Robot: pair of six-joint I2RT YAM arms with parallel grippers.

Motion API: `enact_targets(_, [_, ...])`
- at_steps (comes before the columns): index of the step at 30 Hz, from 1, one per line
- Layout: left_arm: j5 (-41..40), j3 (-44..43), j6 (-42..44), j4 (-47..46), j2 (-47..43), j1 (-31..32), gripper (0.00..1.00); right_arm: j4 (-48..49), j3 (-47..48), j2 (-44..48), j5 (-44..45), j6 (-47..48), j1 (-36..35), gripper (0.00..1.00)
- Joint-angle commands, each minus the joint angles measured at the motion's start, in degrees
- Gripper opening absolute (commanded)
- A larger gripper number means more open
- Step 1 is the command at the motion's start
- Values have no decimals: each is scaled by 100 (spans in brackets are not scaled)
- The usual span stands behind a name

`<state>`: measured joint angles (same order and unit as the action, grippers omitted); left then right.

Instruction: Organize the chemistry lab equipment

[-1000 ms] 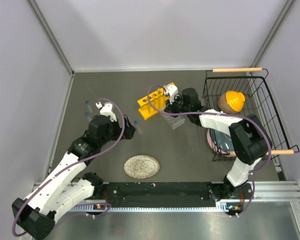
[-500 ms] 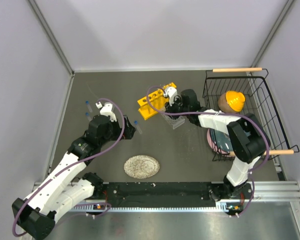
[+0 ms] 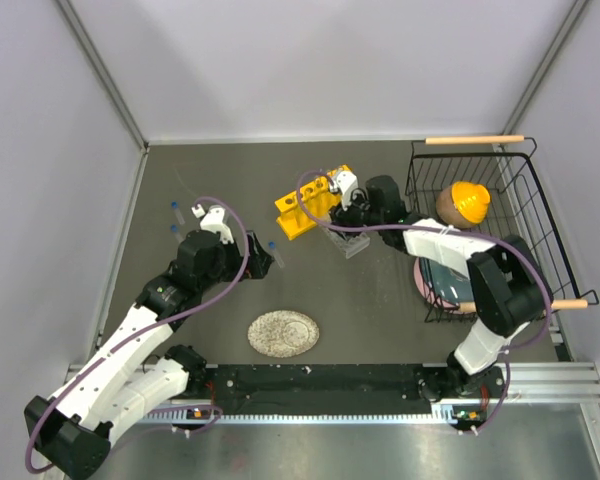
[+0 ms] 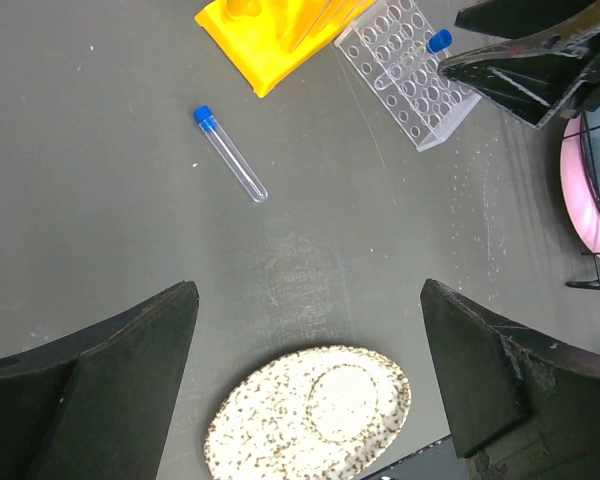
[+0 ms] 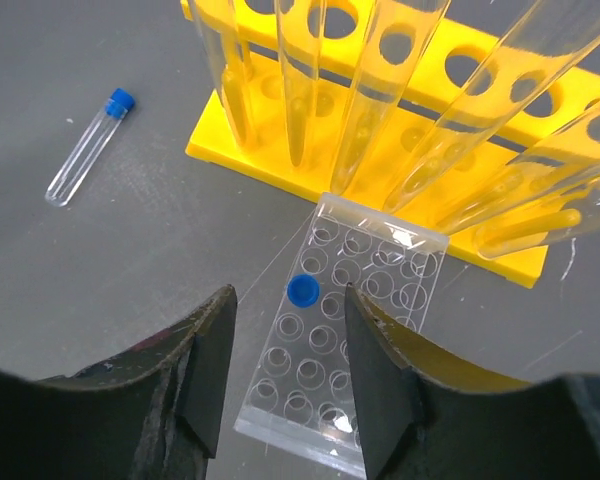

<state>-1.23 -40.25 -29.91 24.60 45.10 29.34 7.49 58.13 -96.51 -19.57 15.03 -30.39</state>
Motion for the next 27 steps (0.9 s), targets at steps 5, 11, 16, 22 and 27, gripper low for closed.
enact_targets(5, [273,131,-384,-324,-46,-78,99,-982,260,923,-512,421,-81,61])
enact_targets(11, [299,254,-875,-394,103,-201,99,-2214,374,1757,-1171,967,-37,86])
enact_targets(16, [501,290,-1271,-605,464,-236,99,-3164,629,2381,-1584,906,156,99])
enact_targets(22, [466,-122,-1491,-387,1613,-245,98,-3614,498,3102,-1707,669,437,99])
enact_targets(27, [238,-702,-1465,70,2607,-245,96,-3570,147,3550,-2138,536,1016,99])
